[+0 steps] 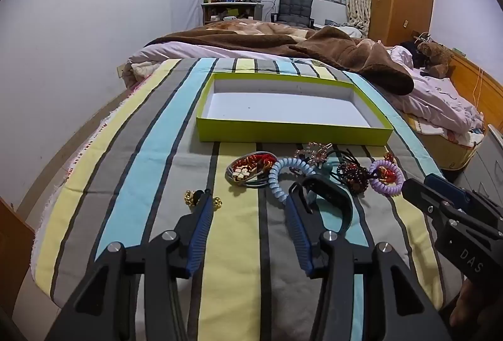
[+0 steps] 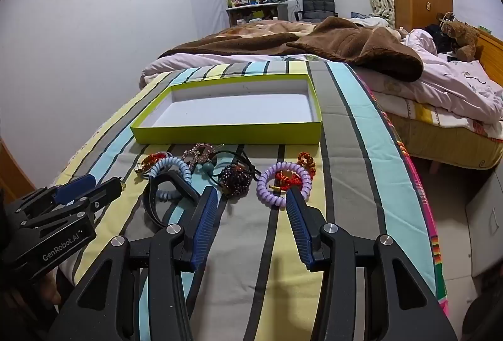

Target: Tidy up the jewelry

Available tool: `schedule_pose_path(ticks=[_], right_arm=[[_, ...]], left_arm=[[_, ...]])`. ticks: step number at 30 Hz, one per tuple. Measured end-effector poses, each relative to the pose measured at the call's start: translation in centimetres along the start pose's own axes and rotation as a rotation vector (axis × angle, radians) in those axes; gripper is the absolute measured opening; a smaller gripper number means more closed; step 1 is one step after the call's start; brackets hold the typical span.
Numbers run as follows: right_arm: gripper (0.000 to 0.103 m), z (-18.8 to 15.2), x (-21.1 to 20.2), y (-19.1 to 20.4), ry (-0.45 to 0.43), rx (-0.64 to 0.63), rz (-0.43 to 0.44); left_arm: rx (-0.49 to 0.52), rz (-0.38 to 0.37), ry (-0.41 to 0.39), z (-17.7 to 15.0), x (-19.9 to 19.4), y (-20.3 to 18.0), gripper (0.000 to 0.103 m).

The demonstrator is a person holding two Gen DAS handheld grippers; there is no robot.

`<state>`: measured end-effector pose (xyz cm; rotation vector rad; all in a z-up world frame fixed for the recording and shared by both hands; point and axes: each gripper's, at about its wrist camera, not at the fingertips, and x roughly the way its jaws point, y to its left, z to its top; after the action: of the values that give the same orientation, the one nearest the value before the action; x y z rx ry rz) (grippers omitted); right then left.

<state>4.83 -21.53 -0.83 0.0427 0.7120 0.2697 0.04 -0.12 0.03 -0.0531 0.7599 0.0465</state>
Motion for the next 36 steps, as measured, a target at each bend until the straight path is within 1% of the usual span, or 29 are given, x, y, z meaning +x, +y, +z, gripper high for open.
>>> schedule_pose_path(ticks=[2, 3, 5, 9, 16, 17, 19, 24, 36], right_arm=[[0.046, -0.2, -0.1, 0.1, -0.001, -0.001, -0.002], [0.046, 0.0, 0.2, 0.0, 0.029, 0.011, 0.002], [0.046, 0.0, 0.3, 0.0, 0.032, 0.007, 0.0], [0.046, 0.0, 0.0, -0.1, 0.025, 0.01, -0.004], [0.046, -0.2, -0.1, -0.3, 0.02, 0.01, -0.002], [0.046, -0.2, -0.2, -0.3, 0.019, 0.009, -0.002], [0.046, -0.1, -0.1, -0.1, 0.021, 0.005, -0.008], [0.046, 0.0, -0.1, 0.1, 0.023, 0.003, -0.013], [0.046, 0.0, -0.1, 0.1, 0.021, 0.004, -0.012]], left_arm=[[0.005, -0.001, -0.001, 0.1, 0.0, -0.1, 0.05], [0.004, -0.002, -0.001, 0.1, 0.1, -0.2, 0.05], [-0.005, -0.007, 0.0, -0.1, 0.1, 0.0, 0.05], [-0.005, 0.007, -0.004, -0.1, 0.4, 0.0, 0.05], [-0.015, 0.008, -0.009, 0.1, 0.6, 0.0, 0.05], [-0.018, 0.008, -0.011, -0.1, -0.2, 0.4, 0.05], [-0.014, 0.016, -0.011, 0.0, -0.2, 0.4, 0.05], [-0.017, -0.001, -0.008, 0.0, -0.3, 0.5, 0.05], [-0.02, 0.002, -0.013, 0.0, -0.5, 0.7, 0.05]])
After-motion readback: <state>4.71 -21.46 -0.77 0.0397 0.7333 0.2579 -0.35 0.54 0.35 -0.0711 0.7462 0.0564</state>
